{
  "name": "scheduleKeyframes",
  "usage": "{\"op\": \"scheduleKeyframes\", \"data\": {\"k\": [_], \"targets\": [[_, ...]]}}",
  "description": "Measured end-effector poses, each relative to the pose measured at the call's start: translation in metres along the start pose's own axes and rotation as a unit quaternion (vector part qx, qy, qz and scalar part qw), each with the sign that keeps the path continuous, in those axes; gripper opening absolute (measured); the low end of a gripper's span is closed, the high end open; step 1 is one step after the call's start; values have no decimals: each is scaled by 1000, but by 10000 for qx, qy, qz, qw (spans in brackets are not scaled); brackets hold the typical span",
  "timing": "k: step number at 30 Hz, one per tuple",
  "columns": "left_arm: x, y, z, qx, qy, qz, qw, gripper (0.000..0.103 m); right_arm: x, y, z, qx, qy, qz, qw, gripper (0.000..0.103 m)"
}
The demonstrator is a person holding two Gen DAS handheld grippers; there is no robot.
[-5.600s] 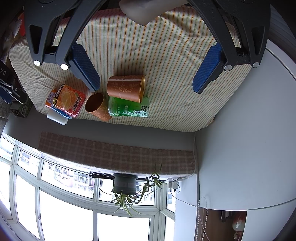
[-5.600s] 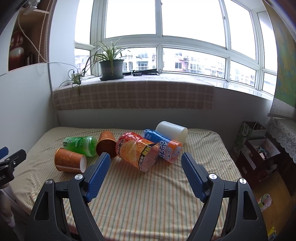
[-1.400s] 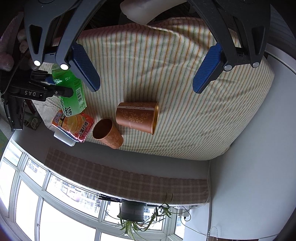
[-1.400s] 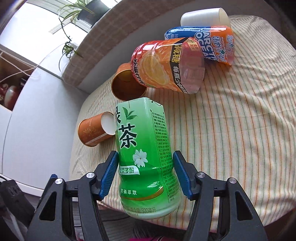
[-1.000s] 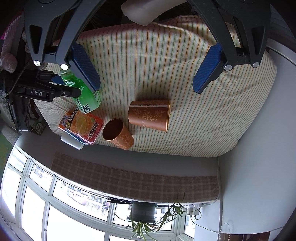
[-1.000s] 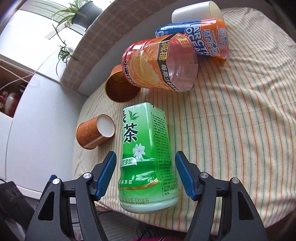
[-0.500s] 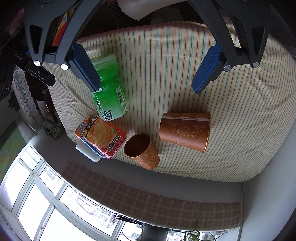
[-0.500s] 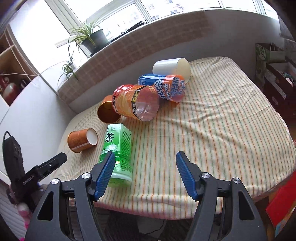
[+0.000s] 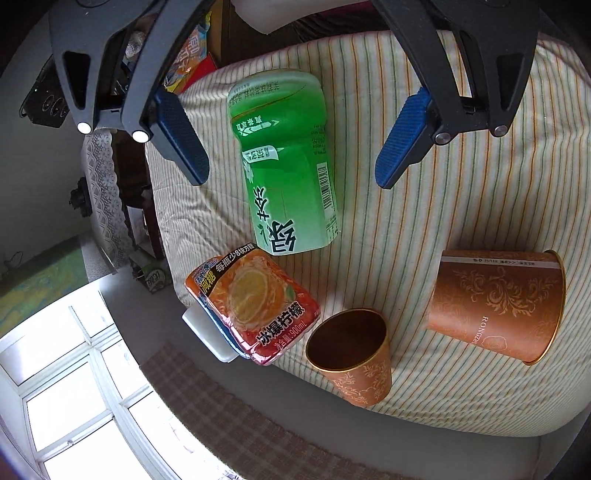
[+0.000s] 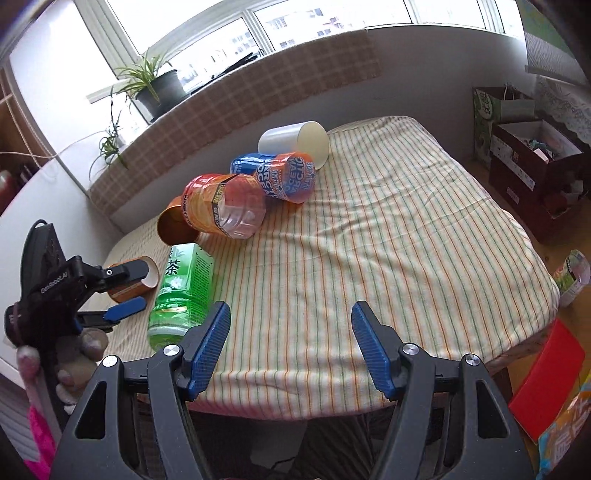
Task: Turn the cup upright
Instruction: 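Rotate the held green bottle with the left gripper, base toward the bed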
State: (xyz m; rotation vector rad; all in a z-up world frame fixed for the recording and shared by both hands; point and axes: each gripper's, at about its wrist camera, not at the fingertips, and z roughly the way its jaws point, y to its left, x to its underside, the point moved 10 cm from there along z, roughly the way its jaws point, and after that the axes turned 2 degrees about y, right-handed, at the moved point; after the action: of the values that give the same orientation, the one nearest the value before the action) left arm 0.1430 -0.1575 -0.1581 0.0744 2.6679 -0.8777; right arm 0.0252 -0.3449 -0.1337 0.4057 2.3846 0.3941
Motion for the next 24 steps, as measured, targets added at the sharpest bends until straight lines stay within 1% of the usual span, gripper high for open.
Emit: {"op": "scheduleKeyframes", "data": {"k": [3,5,6,14,15,16,21,24], "targets": [[-3,-1,14,47,135,-118,9998,93,1,-2,-1,110,-7,-58,9999,67],[-3,0,20,25,221,-166,9996,89,1,-4,-3,245,-30,-138,9996,67],[-4,0,24,18,265,-183,9995,85,1,-4,-4,288,-42,-172,9994,67],[-6,3,41,-48,412,-190,9990,83,5,-9,-4,355,-6,-147,9993,67],[-5,4,42,-52,437,-200,9988,81,6,-10,-4,361,4,-143,9992,67],[-5,4,44,-45,462,-217,9987,77,6,-10,-3,366,12,-143,9992,67],[-4,4,52,-2,540,-268,9982,75,7,-10,0,376,30,-127,9992,67],[-4,1,51,-22,524,-182,9985,72,6,-10,0,418,3,-160,9990,67]]}}
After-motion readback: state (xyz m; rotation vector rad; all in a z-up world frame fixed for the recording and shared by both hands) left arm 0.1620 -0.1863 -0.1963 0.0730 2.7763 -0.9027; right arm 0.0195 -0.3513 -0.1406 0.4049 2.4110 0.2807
